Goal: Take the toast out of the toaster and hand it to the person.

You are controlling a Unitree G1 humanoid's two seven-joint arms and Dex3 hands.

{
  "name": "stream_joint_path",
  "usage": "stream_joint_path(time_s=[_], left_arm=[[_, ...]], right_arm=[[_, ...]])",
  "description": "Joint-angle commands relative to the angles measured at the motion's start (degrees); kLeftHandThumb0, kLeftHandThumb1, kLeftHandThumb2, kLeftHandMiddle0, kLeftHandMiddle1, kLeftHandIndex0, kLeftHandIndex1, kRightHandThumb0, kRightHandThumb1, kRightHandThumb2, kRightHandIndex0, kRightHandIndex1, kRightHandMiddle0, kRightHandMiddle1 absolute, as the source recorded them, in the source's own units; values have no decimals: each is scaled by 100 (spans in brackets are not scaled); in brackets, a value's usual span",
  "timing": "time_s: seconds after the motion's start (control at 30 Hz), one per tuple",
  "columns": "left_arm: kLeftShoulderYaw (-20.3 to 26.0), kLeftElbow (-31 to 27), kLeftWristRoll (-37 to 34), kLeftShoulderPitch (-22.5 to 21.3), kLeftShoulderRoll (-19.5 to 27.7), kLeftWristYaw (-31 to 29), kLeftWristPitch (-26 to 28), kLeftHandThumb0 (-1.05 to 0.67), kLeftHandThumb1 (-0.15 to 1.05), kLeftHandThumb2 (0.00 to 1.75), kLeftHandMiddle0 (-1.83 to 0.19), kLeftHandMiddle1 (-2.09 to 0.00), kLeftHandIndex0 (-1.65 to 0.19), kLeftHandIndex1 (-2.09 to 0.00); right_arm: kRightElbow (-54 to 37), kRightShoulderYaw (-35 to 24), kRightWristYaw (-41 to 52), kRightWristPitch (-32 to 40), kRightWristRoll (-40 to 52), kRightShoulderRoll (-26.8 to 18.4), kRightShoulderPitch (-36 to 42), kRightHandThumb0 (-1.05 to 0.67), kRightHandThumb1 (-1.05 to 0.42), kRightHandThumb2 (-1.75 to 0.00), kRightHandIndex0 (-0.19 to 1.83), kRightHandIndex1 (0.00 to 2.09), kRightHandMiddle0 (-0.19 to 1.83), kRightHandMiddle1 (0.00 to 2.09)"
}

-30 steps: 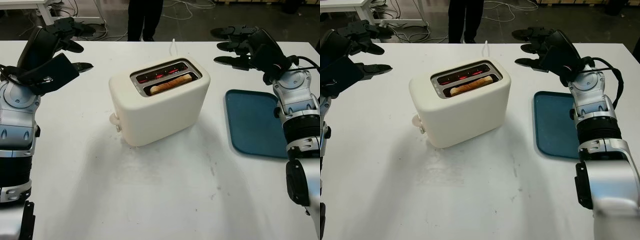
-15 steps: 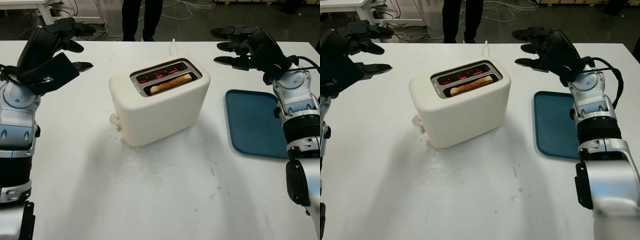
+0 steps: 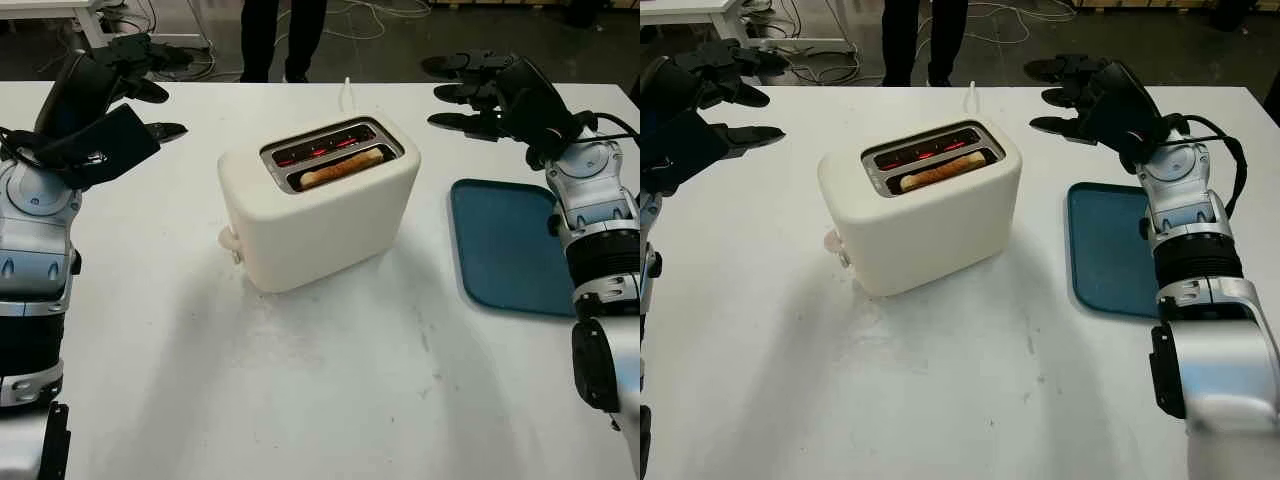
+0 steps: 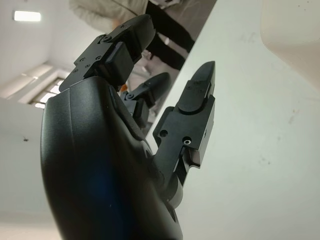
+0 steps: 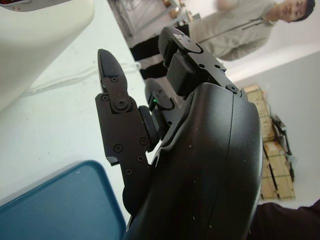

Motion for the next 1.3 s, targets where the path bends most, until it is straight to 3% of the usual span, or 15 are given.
stream_joint_path(time_s=[0.0,1.27], left_arm=[[14,42,-32,107,18,-33,-100,3,83,1,-42,-84,-53,-41],[-30,-193,100,162,36,-7,116,6,84,0,-43,-81,-55,-35]], right_arm=[[65,-11,-25,-134,10,-10,33,-32,-92,-6,60,0,58,0],[325,-5,-13,-461,-51,-16,-24,-40,-92,-6,62,0,60,0]])
